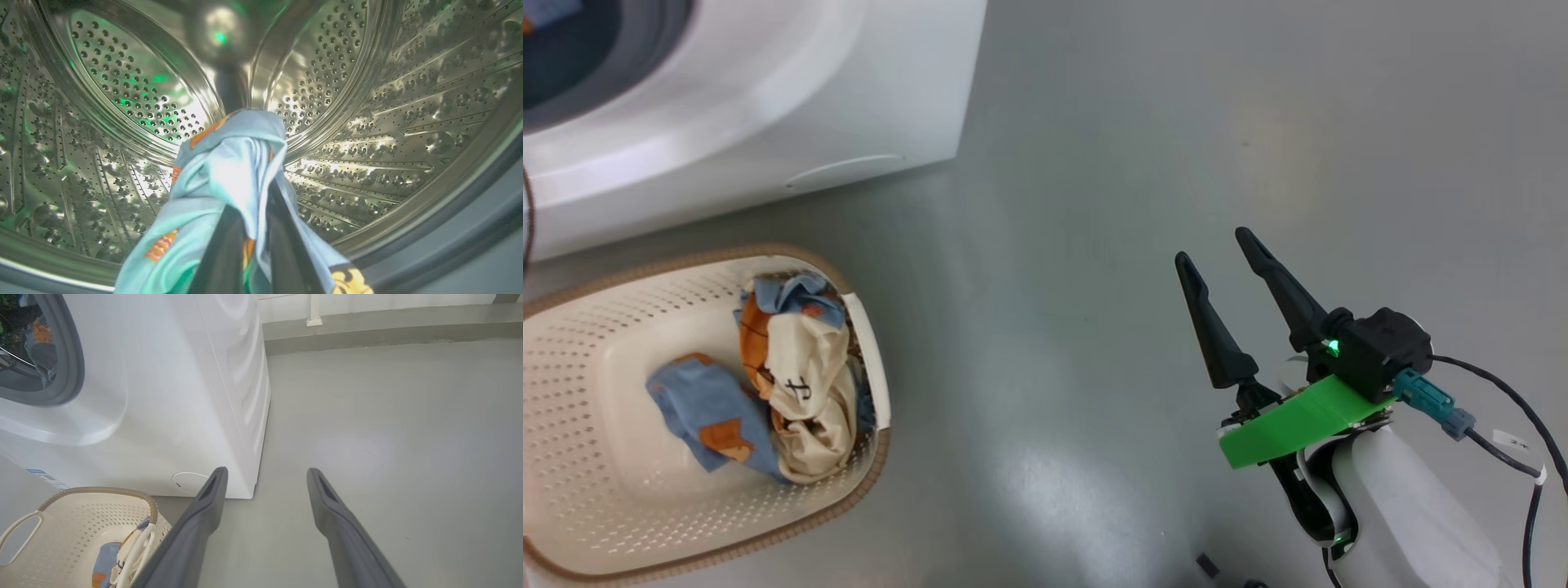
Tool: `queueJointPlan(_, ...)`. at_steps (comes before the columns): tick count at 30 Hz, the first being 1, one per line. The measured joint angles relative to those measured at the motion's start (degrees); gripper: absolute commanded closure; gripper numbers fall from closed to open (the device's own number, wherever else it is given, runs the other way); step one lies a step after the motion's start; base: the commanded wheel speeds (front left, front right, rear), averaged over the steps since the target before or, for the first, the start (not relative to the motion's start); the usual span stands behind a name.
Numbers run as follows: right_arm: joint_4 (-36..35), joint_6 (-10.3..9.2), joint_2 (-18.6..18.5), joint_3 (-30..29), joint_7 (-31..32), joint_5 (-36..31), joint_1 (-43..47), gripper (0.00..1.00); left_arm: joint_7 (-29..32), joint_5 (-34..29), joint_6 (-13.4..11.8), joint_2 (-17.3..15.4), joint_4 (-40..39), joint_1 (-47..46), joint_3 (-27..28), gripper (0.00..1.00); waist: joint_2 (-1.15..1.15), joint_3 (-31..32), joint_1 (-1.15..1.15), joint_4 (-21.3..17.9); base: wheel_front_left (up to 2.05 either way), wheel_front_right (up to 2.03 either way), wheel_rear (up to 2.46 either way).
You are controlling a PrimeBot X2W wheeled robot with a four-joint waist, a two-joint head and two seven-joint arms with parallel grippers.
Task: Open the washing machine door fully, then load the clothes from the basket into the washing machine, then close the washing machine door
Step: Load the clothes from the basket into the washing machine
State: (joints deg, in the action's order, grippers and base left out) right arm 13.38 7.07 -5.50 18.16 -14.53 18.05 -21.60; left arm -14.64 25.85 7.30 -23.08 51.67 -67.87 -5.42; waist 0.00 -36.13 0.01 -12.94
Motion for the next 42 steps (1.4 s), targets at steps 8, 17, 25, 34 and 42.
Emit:
queueJointPlan(8, -0.7, 0.0, 0.4, 0.1, 0.0, -0.1, 0.1, 0.0, -0.1, -2.1, 0.1, -0.9, -10.0, -3.4, 5.4, 1.0, 0.0, -2.1, 0.0, -1.3, 0.0, 0.0, 0.0)
queueJointPlan(17, -0.3, 0.0, 0.8, 0.4, 0.0, -0.4, 0.1, 0.0, -0.1, -4.8, 0.1, 0.8, -4.9, -3.5, 8.9, 0.0, 0.0, -1.7, -0.01, -1.7, 0.0, 0.0, 0.0)
queueJointPlan(25, 0.9, 0.0, 0.8, 1.5, 0.0, -0.4, -0.1, 0.0, -0.1, -4.9, 0.1, 2.1, 8.2, -3.6, 7.2, 0.0, 0.0, 0.7, -0.01, -1.5, 0.0, 0.0, 0.0)
queueJointPlan(34, 1.7, 0.0, -0.2, 2.1, 0.0, 0.2, -0.6, 0.0, -0.1, -4.1, 0.1, 2.9, 7.8, -1.7, 6.2, 0.0, 0.0, 4.0, -0.01, -1.0, 0.0, 0.0, 0.0)
queueJointPlan(42, 2.1, 0.0, -1.8, 1.6, 0.0, 1.8, -0.6, 0.0, -0.1, -2.6, 0.1, 3.9, 2.7, 8.0, 5.4, 0.0, 0.0, 8.6, -0.01, -0.5, 0.0, 0.0, 0.0)
